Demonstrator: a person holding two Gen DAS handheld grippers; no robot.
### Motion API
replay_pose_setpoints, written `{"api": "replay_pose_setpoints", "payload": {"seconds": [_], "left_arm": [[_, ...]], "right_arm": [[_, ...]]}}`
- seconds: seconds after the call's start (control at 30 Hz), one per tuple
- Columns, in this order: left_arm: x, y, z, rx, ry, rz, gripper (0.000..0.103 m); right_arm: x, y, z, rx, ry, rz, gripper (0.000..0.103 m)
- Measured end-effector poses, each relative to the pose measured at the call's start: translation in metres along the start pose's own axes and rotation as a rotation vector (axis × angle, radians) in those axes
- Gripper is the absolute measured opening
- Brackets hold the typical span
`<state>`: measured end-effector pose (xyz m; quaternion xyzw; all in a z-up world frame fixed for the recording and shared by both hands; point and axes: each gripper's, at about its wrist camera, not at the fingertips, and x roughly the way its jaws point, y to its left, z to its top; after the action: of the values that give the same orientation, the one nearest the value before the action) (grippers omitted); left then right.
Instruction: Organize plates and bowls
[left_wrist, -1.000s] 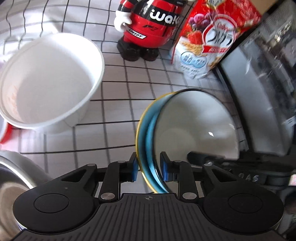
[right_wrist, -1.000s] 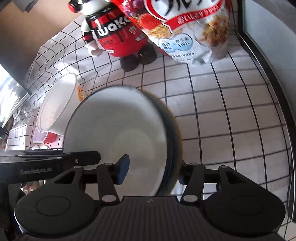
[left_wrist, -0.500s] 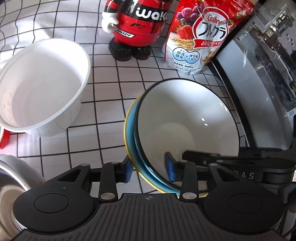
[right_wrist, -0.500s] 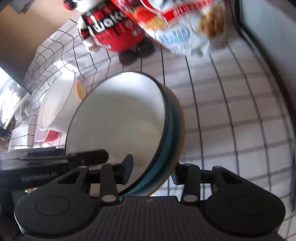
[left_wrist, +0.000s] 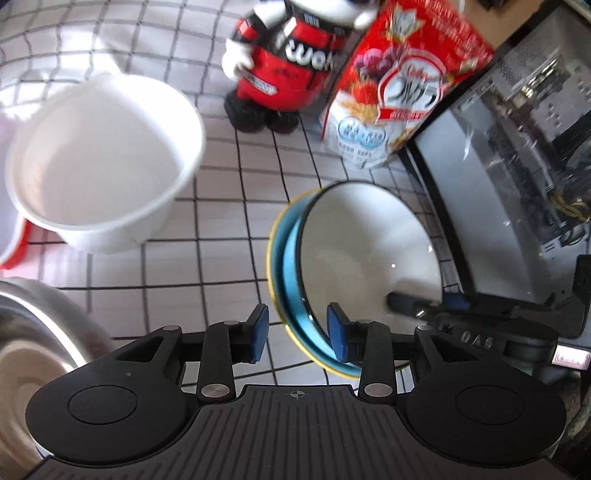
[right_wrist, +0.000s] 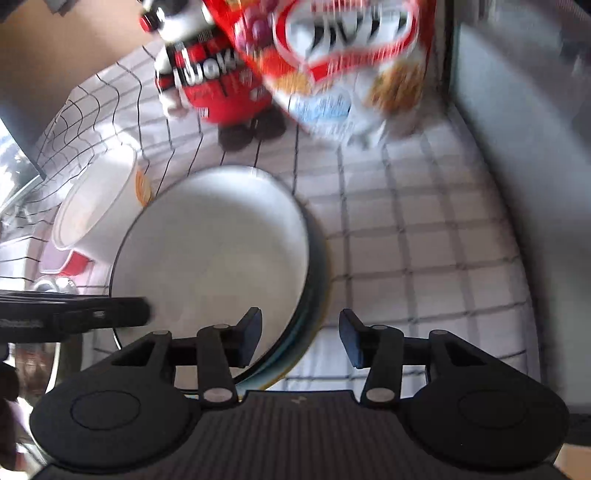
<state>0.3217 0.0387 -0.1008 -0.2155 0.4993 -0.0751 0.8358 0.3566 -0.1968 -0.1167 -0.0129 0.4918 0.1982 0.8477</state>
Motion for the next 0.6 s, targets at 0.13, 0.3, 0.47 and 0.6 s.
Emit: {"api": "replay_pose_setpoints", "payload": {"seconds": [0.13, 0.3, 0.47, 0.6], "left_arm": [[-0.036, 0.015, -0.002, -0.010, -0.097, 0.019, 0.036], [-0.082, 0.057, 0.006, -0.108, -0.266, 0.074, 0.036], [-0.091, 0.105, 0.028, -0.218, -0.325, 0.170, 0.036], [-0.069, 0.130, 0.052, -0.248, -0.256, 0.208, 0.036]], "right_arm": [[-0.022, 0.010, 0.016, -0.036, -0.068, -0.087, 0.054], [-0.034, 0.035, 0.050, -0.067, -0.058, -0.050, 0.054], [-0.023, 0.079, 0.082, -0.091, 0.005, 0.000, 0.064], [-0.009, 0.117, 0.097, -0.113, 0.025, 0.088, 0.071]]}}
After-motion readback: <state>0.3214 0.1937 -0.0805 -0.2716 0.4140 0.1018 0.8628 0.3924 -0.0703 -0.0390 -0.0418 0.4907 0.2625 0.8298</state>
